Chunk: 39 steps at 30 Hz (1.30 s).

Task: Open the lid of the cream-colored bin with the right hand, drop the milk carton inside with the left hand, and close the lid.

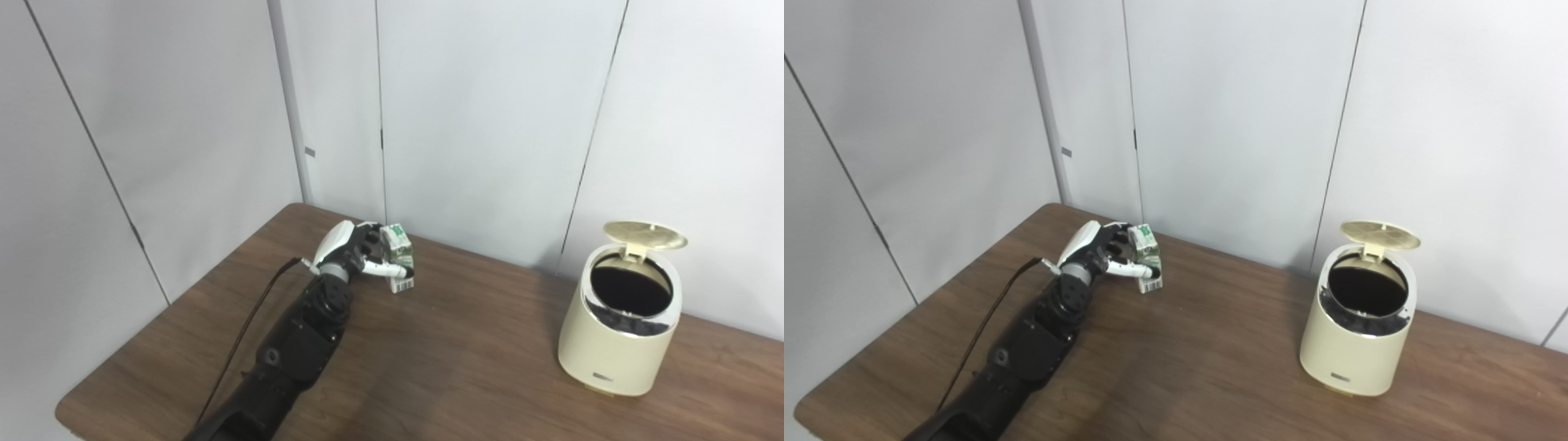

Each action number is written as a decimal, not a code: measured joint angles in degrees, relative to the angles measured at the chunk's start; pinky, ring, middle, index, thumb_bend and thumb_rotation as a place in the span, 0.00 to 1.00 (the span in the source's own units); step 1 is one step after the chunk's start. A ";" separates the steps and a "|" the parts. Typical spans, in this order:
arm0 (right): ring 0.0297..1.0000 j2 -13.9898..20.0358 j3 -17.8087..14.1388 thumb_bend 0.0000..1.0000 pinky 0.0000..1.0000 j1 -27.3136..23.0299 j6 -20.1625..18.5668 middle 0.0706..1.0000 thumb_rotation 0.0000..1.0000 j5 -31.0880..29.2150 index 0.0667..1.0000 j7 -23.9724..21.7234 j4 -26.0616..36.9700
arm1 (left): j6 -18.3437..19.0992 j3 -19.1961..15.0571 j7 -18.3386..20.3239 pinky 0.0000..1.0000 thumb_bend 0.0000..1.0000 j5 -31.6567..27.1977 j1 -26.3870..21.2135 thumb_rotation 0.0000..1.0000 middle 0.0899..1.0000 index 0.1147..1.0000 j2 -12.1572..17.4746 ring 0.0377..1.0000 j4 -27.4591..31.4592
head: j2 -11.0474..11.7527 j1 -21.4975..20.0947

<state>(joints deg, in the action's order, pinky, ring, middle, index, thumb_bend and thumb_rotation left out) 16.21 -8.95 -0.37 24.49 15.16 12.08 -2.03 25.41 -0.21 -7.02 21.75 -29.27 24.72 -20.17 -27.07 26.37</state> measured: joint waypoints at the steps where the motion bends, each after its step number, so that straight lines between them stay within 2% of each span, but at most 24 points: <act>1: 0.60 -0.05 -0.08 0.52 0.49 0.02 -0.06 0.62 0.78 -0.03 0.58 0.00 0.04 | -0.66 -0.12 -1.69 0.54 0.79 0.66 -0.01 0.07 0.68 0.71 -0.32 0.65 -0.48 | 0.00 0.00; 3: 0.60 -0.14 -0.26 0.51 0.48 0.03 -0.09 0.61 0.78 -0.05 0.58 0.00 0.05 | -1.99 -0.21 -5.57 0.46 0.76 2.02 -0.15 0.02 0.58 0.57 -1.03 0.55 -1.86 | -0.09 -0.09; 4: 0.60 -0.16 -0.26 0.51 0.48 0.01 -0.09 0.61 0.78 -0.03 0.58 0.00 0.04 | -2.18 -0.28 -7.88 0.45 0.75 2.85 -0.24 0.01 0.56 0.55 -1.51 0.53 -2.49 | -0.09 -0.09; 5: 0.60 -0.16 -0.27 0.51 0.48 0.01 -0.08 0.61 0.78 -0.03 0.58 0.00 0.01 | -2.73 -0.41 -9.53 0.42 0.64 3.44 -0.35 0.00 0.50 0.48 -1.89 0.49 -3.07 | -0.09 -0.09; 6: 0.60 -0.16 -0.26 0.51 0.48 0.00 -0.04 0.61 0.77 -0.04 0.58 0.00 -0.02 | -3.70 -0.54 -11.52 0.32 0.57 3.88 -0.58 0.00 0.43 0.46 -2.18 0.38 -4.12 | -0.09 -0.09; 8: 0.60 -0.16 -0.26 0.52 0.48 -0.02 0.00 0.61 0.78 -0.06 0.58 0.00 -0.03 | -5.09 -0.60 -15.25 0.25 0.53 4.96 -0.90 0.00 0.38 0.45 -2.38 0.30 -5.85 | -0.09 -0.09; 11: 0.60 -0.16 -0.26 0.52 0.48 -0.02 0.02 0.61 0.78 -0.04 0.58 0.01 -0.13 | -6.58 -0.63 -17.94 0.23 0.52 5.55 -1.11 0.00 0.36 0.44 -2.34 0.28 -7.25 | -0.09 -0.17; 18: 0.60 -0.17 -0.30 0.52 0.48 -0.03 0.03 0.62 0.76 -0.30 0.58 0.01 -0.20 | -8.56 -0.65 -19.47 0.24 0.52 5.56 -1.49 0.00 0.36 0.44 -2.26 0.28 -7.78 | -0.09 -0.26; 23: 0.60 -0.20 -0.31 0.52 0.49 -0.02 -0.04 0.62 0.76 -0.53 0.58 -0.07 -0.04 | -8.64 -0.81 -19.69 0.30 0.52 5.53 -1.66 0.00 0.41 0.42 -2.27 0.35 -7.78 | -0.09 -0.35; 32: 0.61 -0.27 -0.41 0.50 0.50 -0.02 -0.03 0.62 0.75 -0.40 0.59 -0.07 -0.03 | -8.55 -0.82 -19.31 0.33 0.52 5.55 -1.65 0.00 0.46 0.40 -2.24 0.40 -7.69 | -0.09 -0.26; 34: 0.61 -0.27 -0.40 0.50 0.50 -0.02 0.03 0.62 0.75 -0.41 0.59 -0.07 -0.04 | -8.36 -0.88 -19.09 0.40 0.52 5.54 -1.65 0.00 0.48 0.39 -2.23 0.46 -7.59 | -0.09 -0.26; 36: 0.61 -0.27 -0.40 0.50 0.50 -0.02 0.04 0.62 0.75 -0.46 0.59 -0.08 -0.05 | -7.31 -1.16 -17.60 0.47 0.52 5.10 -1.64 0.00 0.46 0.42 -2.23 0.53 -7.05 | -0.09 -0.44; 37: 0.61 -0.27 -0.41 0.51 0.50 -0.02 0.03 0.62 0.75 -0.49 0.59 -0.08 -0.05 | -5.91 -1.28 -16.33 0.54 0.74 4.65 -1.64 0.05 0.55 0.54 -2.21 0.59 -6.46 | -0.17 -0.53; 39: 0.61 -0.27 -0.42 0.50 0.50 0.01 -0.15 0.62 0.76 -0.50 0.59 -0.13 0.02 | -3.21 -1.39 -13.17 0.65 0.92 4.02 -1.64 0.10 0.69 0.71 -2.11 0.72 -5.32 | -0.09 -0.61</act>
<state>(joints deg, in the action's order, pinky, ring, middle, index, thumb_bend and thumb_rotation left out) 15.94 -9.36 -0.37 24.34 14.66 11.95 -2.01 22.20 -1.60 -20.19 25.77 -30.91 22.61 -25.49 -27.16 25.75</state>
